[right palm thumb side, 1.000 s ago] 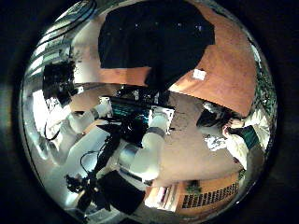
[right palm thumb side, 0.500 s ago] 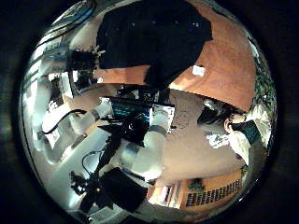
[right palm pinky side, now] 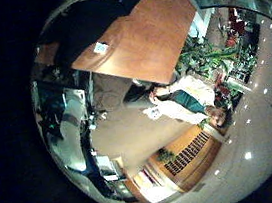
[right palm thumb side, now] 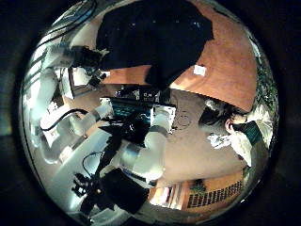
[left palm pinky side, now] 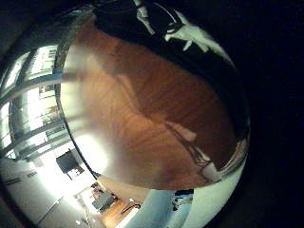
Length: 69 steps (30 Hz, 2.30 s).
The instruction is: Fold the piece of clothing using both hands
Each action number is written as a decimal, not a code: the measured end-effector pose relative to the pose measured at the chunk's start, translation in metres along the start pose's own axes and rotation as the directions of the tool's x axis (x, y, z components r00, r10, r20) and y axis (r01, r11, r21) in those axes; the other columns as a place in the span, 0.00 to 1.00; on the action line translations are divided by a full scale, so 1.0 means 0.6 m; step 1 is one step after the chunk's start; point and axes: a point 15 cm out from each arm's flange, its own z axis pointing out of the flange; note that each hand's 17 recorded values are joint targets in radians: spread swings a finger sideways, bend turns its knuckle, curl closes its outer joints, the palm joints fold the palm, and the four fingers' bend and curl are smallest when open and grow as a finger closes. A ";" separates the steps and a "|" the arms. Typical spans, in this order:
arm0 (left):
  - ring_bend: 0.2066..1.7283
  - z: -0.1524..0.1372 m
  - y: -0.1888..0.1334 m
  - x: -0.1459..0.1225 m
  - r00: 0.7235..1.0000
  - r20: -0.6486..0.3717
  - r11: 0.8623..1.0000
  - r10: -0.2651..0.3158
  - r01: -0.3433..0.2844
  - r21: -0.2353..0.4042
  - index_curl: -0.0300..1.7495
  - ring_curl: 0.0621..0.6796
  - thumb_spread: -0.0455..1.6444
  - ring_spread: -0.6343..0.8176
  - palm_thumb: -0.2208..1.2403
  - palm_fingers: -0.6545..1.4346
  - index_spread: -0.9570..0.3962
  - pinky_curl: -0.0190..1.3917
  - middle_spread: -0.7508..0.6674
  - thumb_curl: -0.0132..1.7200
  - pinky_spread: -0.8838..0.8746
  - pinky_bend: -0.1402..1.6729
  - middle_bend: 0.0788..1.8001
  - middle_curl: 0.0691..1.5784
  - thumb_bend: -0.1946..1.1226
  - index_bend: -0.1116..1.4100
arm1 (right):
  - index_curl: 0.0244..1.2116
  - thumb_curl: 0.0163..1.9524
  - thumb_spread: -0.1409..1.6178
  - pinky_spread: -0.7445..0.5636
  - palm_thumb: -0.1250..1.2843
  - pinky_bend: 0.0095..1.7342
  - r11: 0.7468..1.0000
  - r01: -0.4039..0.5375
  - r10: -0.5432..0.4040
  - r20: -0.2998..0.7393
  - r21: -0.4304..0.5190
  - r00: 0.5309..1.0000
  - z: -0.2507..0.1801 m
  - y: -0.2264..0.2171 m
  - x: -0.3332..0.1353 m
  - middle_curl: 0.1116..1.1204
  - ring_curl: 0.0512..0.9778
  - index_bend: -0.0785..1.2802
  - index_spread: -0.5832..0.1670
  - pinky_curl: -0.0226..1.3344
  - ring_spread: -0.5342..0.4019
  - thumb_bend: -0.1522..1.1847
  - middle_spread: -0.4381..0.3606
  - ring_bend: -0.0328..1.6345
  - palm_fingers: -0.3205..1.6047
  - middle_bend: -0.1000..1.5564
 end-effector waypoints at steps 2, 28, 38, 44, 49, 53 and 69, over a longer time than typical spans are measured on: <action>0.69 -0.011 -0.004 -0.005 1.000 0.001 1.000 -0.003 0.003 0.008 0.26 0.58 0.67 0.18 0.65 0.86 0.48 0.41 0.33 0.27 0.29 0.65 0.43 0.40 0.24 0.34 | 0.22 0.10 0.75 0.83 0.15 0.33 1.000 0.002 -0.002 0.003 -0.003 1.000 0.002 -0.002 -0.001 0.25 0.20 0.18 0.28 0.17 0.65 0.10 0.52 0.36 0.27 0.21; 0.87 -0.269 -0.019 -0.071 0.991 -0.026 0.973 0.134 -0.136 -0.186 0.57 0.83 0.64 0.17 0.68 0.79 0.24 0.65 0.17 0.38 0.20 0.78 0.62 0.60 0.14 0.61 | 0.22 0.12 0.79 0.66 0.33 0.34 0.993 0.114 -0.114 0.096 0.009 0.989 0.138 -0.140 -0.087 0.31 0.26 0.17 0.31 0.16 0.41 0.13 0.41 0.48 0.39 0.30; 0.88 -0.265 -0.021 -0.098 0.989 -0.052 0.971 0.136 -0.144 -0.189 0.64 0.83 0.64 0.17 0.66 0.78 0.22 0.69 0.16 0.39 0.18 0.76 0.63 0.61 0.14 0.57 | 0.23 0.11 0.70 0.67 0.24 0.37 0.998 0.056 -0.055 0.067 -0.016 0.996 0.210 -0.161 -0.148 0.32 0.27 0.19 0.37 0.15 0.47 0.09 0.44 0.46 0.31 0.30; 0.89 -0.266 -0.022 -0.110 0.989 -0.068 0.973 0.134 -0.144 -0.181 0.67 0.82 0.64 0.17 0.66 0.78 0.21 0.70 0.16 0.39 0.17 0.75 0.62 0.61 0.14 0.55 | 0.25 0.12 0.67 0.70 0.24 0.37 0.998 0.059 -0.059 0.037 -0.005 0.998 0.234 -0.180 -0.189 0.31 0.25 0.18 0.44 0.15 0.52 0.10 0.47 0.45 0.29 0.29; 0.88 -0.267 -0.021 -0.118 0.988 -0.073 0.973 0.135 -0.147 -0.177 0.69 0.81 0.64 0.17 0.66 0.78 0.20 0.72 0.16 0.40 0.17 0.74 0.62 0.62 0.14 0.53 | 0.26 0.13 0.65 0.72 0.25 0.37 0.996 0.086 -0.086 -0.003 -0.003 0.996 0.229 -0.184 -0.221 0.31 0.25 0.19 0.50 0.14 0.54 0.09 0.50 0.44 0.30 0.28; 0.88 -0.271 -0.023 -0.122 0.987 -0.073 0.973 0.144 -0.154 -0.172 0.70 0.81 0.64 0.17 0.66 0.79 0.19 0.73 0.16 0.40 0.16 0.74 0.62 0.62 0.14 0.52 | 0.26 0.13 0.63 0.72 0.26 0.36 0.995 0.098 -0.098 -0.020 -0.010 0.995 0.233 -0.189 -0.242 0.32 0.25 0.18 0.52 0.14 0.54 0.09 0.50 0.44 0.30 0.29; 0.86 -0.282 -0.014 -0.127 0.987 -0.079 0.973 0.140 -0.152 -0.176 0.74 0.80 0.64 0.17 0.65 0.80 0.18 0.75 0.15 0.40 0.15 0.71 0.60 0.63 0.14 0.47 | 0.25 0.16 0.66 0.38 0.43 0.59 0.997 0.079 -0.078 -0.045 0.003 0.996 0.278 -0.237 -0.286 0.44 0.41 0.16 0.40 0.21 0.28 0.12 0.30 0.69 0.50 0.37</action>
